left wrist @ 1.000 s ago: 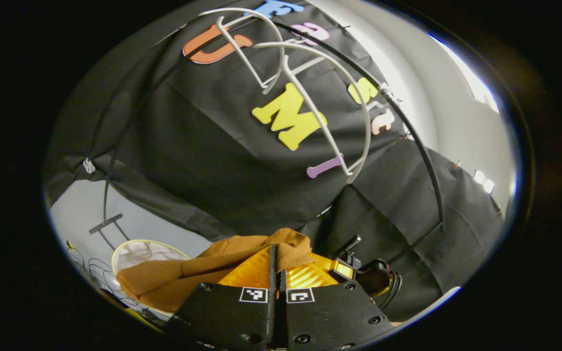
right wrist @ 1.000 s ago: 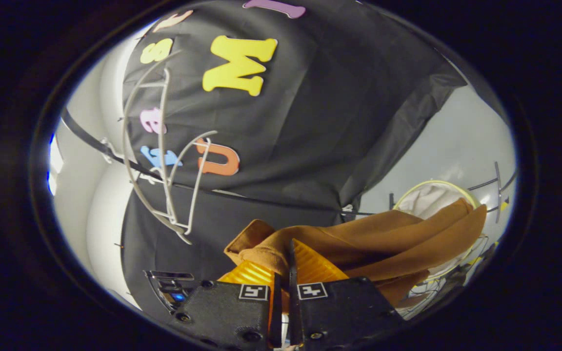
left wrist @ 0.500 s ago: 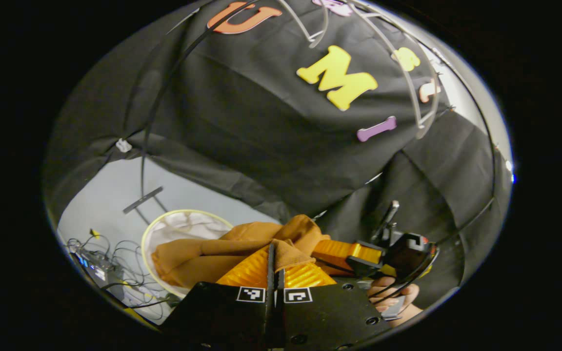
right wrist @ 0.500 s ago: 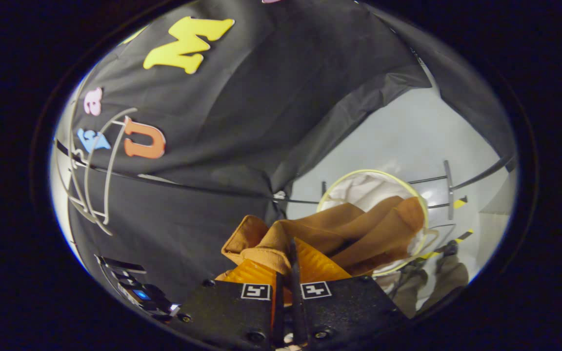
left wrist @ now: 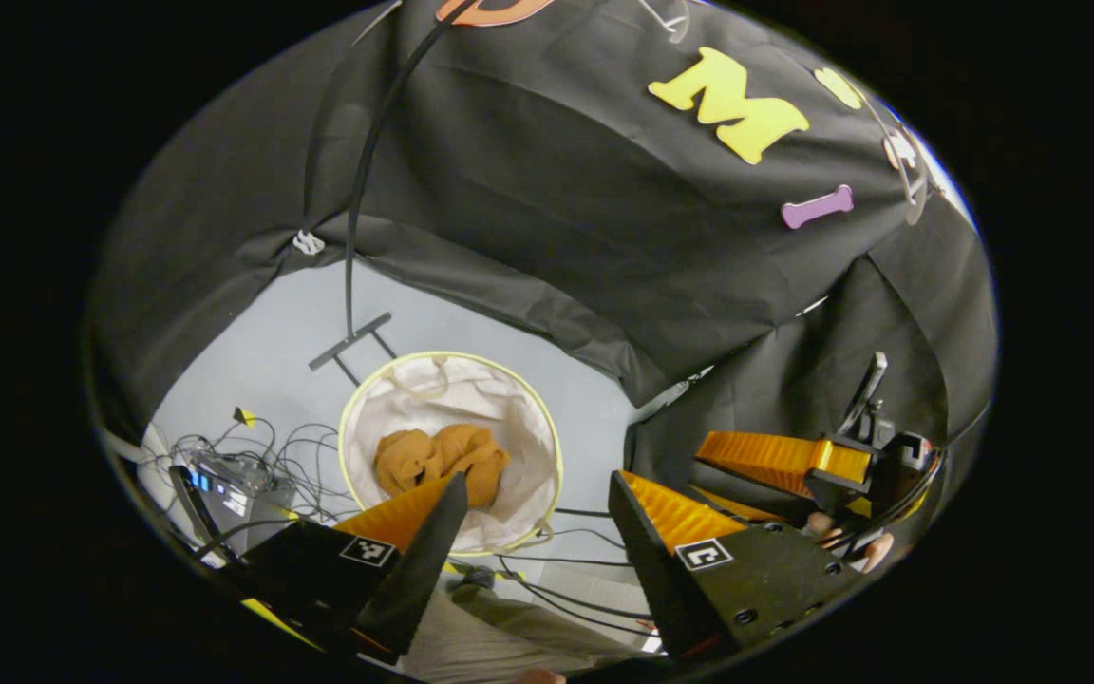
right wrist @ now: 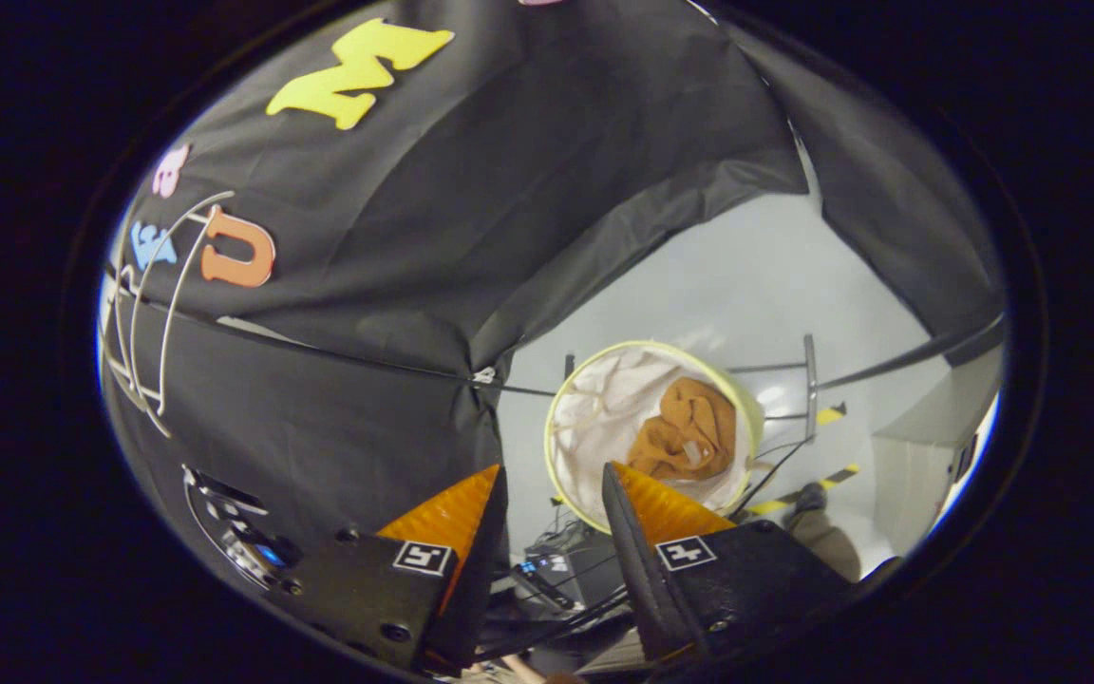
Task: Grasp the clothes on the hanger with both hands and then place them into the laundry hamper below.
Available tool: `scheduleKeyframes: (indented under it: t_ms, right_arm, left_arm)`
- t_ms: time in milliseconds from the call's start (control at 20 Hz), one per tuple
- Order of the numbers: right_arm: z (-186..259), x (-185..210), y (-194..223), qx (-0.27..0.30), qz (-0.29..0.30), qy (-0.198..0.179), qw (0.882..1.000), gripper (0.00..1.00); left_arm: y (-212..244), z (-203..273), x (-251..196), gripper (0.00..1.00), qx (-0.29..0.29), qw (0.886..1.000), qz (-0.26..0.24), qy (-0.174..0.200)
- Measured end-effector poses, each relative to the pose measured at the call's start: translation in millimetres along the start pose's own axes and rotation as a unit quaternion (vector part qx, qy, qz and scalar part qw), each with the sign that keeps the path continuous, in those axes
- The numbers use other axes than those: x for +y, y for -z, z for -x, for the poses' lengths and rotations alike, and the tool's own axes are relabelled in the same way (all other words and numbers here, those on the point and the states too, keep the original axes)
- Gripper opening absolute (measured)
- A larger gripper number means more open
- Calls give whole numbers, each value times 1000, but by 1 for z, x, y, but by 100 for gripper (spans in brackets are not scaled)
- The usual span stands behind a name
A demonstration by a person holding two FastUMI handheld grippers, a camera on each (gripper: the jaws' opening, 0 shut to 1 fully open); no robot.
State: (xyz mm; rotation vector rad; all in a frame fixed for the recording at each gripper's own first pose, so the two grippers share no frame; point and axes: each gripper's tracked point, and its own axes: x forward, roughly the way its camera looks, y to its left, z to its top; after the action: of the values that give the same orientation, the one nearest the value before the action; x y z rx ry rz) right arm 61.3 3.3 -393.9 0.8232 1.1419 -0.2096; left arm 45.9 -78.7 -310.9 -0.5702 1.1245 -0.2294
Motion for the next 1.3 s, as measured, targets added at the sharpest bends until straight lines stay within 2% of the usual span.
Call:
scheduleKeyframes:
  t_ms: [50,100,200,300,350,400,550,600,650,700,750,800,850,1050,1150,1300]
  right_arm:
    - [8,-2,-4,-11,15,6,1000,62]
    - [16,-4,-9,-25,32,12,999,65]
    - [36,-7,-17,-56,76,26,995,69]
    - [56,-1,-28,-89,123,34,988,70]
    - [68,3,-31,-108,145,35,983,71]
    - [80,7,-35,-127,163,40,978,71]
    - [118,15,-42,-190,211,42,958,72]
    - [131,22,-43,-207,227,37,951,73]
    - [142,27,-47,-226,244,32,943,73]
    - [157,32,-51,-248,259,26,933,75]
    - [176,36,-55,-271,270,22,924,74]
    - [195,43,-58,-293,280,18,914,75]
    - [211,48,-58,-313,287,15,905,76]
    - [277,64,-60,-373,310,-14,875,80]
    - [302,67,-60,-395,315,-21,863,79]
    - [317,72,-68,-410,326,-41,851,81]
  left_arm:
    - [-4,3,-1,100,-7,1000,-7,-4]
    - [-9,8,-3,94,-16,1000,-14,-8]
    - [-20,23,-9,94,-41,998,-36,-18]
    - [-37,40,-18,95,-71,995,-64,-30]
    - [-45,49,-21,100,-89,992,-80,-38]
    - [-51,57,-24,95,-105,989,-93,-45]
    - [-67,87,-37,96,-156,977,-127,-64]
    - [-75,99,-43,100,-173,973,-135,-68]
    - [-80,109,-49,96,-189,970,-139,-68]
    - [-85,120,-56,100,-207,965,-143,-70]
    - [-90,134,-63,96,-226,960,-146,-72]
    - [-94,150,-66,100,-245,954,-151,-77]
    - [-99,164,-68,96,-264,948,-157,-81]
    - [-103,209,-94,96,-323,928,-170,-79]
    - [-98,224,-112,100,-340,923,-170,-64]
    - [-97,259,-130,92,-377,905,-186,-70]
